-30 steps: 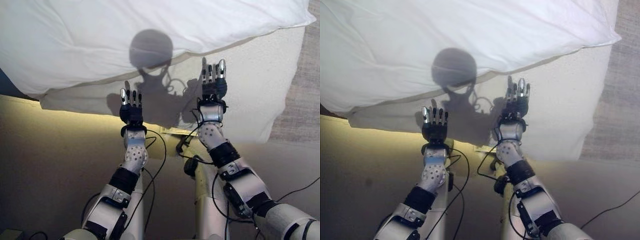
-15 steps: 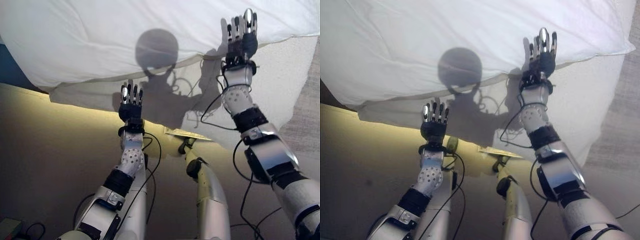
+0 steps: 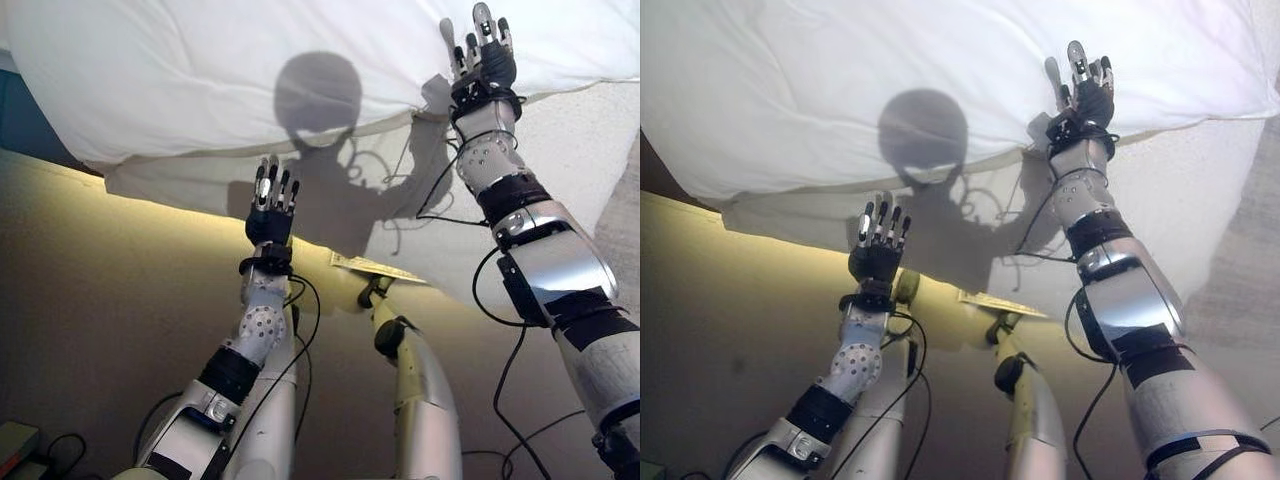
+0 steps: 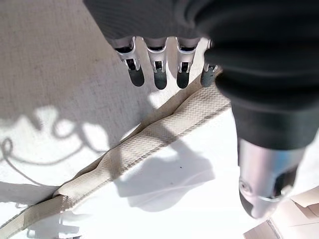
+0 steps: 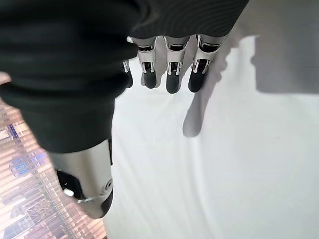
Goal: Make the bed
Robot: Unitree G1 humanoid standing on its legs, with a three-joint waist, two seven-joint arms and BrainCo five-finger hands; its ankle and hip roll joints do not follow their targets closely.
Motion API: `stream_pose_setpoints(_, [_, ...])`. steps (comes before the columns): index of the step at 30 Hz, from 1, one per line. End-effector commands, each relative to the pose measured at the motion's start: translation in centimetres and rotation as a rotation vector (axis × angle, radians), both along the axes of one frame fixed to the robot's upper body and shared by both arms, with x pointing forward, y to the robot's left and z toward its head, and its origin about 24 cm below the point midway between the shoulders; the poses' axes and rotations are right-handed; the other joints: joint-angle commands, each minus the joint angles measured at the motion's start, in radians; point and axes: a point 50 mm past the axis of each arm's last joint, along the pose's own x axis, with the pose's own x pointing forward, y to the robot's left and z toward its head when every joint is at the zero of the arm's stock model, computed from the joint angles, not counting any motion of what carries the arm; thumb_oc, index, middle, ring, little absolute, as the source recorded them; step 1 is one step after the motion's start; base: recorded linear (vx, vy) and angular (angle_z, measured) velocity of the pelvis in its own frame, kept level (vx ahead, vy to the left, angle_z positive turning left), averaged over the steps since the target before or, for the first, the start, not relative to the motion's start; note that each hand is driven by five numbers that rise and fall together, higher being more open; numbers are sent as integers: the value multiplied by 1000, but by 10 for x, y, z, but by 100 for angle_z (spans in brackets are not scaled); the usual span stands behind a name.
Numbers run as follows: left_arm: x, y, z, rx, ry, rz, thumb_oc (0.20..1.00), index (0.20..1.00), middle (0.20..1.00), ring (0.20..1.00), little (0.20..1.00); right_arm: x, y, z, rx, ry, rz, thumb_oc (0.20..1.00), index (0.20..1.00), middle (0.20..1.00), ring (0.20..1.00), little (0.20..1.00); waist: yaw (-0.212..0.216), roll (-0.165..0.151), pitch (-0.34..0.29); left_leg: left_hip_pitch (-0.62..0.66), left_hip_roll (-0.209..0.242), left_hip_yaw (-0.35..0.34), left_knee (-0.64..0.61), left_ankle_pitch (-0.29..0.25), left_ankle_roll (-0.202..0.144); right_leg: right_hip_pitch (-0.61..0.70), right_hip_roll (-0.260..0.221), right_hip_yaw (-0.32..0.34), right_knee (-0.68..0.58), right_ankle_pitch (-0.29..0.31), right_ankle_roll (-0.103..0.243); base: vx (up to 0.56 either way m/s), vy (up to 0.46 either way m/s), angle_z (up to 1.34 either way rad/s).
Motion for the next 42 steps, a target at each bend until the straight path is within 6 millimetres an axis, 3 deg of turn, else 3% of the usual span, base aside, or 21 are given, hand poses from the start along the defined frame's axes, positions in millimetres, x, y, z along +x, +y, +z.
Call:
stream_pose_setpoints(1, [-11, 4, 14, 3, -105, 11, 1000, 1000, 1000, 1000, 1000, -8, -11, -6, 77, -82, -38, 1000, 1000, 1000, 1000, 1000, 6, -30, -11, 18, -31, 24, -36, -49, 53, 1, -43, 27, -2, -9, 140, -3, 36, 3])
stream_pose_setpoints(2, [-10, 6, 11, 2, -91, 25, 1000, 1000, 1000, 1000, 1000, -8, -25, -22, 94, -35, -109, 1000, 1000, 1000, 1000, 1000, 3, -22, -11, 21, -32, 26, -38, -49, 55, 2, -46, 31, -2, -10, 141, 0, 0, 0])
stream_pose_setpoints(3, [-10, 6, 11, 3, -91, 25, 1000, 1000, 1000, 1000, 1000, -8, -26, -22, 94, -34, -111, 1000, 1000, 1000, 1000, 1000, 4, -22, -11, 22, -32, 26, -38, -49, 56, 2, -46, 31, -2, -10, 141, -15, 67, 0])
stream_pose_setpoints(4, [-10, 6, 9, 6, -83, 30, 1000, 1000, 1000, 1000, 1000, -7, -40, -34, 123, 18, -172, 1000, 1000, 1000, 1000, 1000, 1, -13, -11, 21, -34, 31, -33, -54, 59, 1, -49, 37, 0, -9, 141, -16, 54, -1])
stream_pose_setpoints(9, [-14, 4, 8, 29, -85, 14, 1000, 1000, 1000, 1000, 1000, -4, -64, -46, 128, 149, -289, 1000, 1000, 1000, 1000, 1000, 4, 22, -11, 5, -41, 41, -11, -64, 62, -21, -57, 53, 19, -16, 138, -18, 59, 0])
stream_pose_setpoints(15, [-15, 8, 6, 42, -77, 32, 1000, 1000, 1000, 1000, 1000, -6, -58, -51, 180, 138, -305, 1000, 1000, 1000, 1000, 1000, -5, 42, -11, -14, -41, 62, 23, -75, 66, -46, -59, 72, 43, -22, 136, -22, 62, -6])
stream_pose_setpoints(24, [-17, 14, -4, 34, -30, 73, 1000, 1000, 1000, 1000, 1000, -8, -49, -80, 224, 250, -379, 1000, 1000, 1000, 1000, 1000, -16, 50, -12, -1, -38, 78, 21, -75, 70, -42, -64, 85, 29, -7, 139, -5, 10, -3])
stream_pose_setpoints(31, [-18, 12, 0, 57, -59, 58, 1000, 1000, 1000, 1000, 1000, -2, -48, -67, 140, 271, -358, 1000, 1000, 1000, 1000, 1000, -12, 55, -12, -16, -43, 76, 27, -79, 71, -61, -69, 91, 45, -12, 137, -1, 0, 0])
stream_pose_setpoints(38, [-21, 13, 3, 92, -100, 34, 1000, 1000, 1000, 1000, 1000, 2, -48, -34, 17, 193, -308, 1000, 1000, 1000, 1000, 1000, 3, 56, -12, -44, -44, 70, 41, -78, 67, -89, -70, 91, 84, -32, 135, 13, -17, 2])
stream_pose_setpoints(42, [-25, 13, 4, 128, -126, 5, 1000, 1000, 1000, 1000, 1000, -2, -60, -12, -32, 124, -301, 1000, 1000, 1000, 1000, 1000, 19, 57, -11, -63, -48, 58, 50, -75, 62, -107, -71, 81, 124, -57, 135, 36, -48, 6])
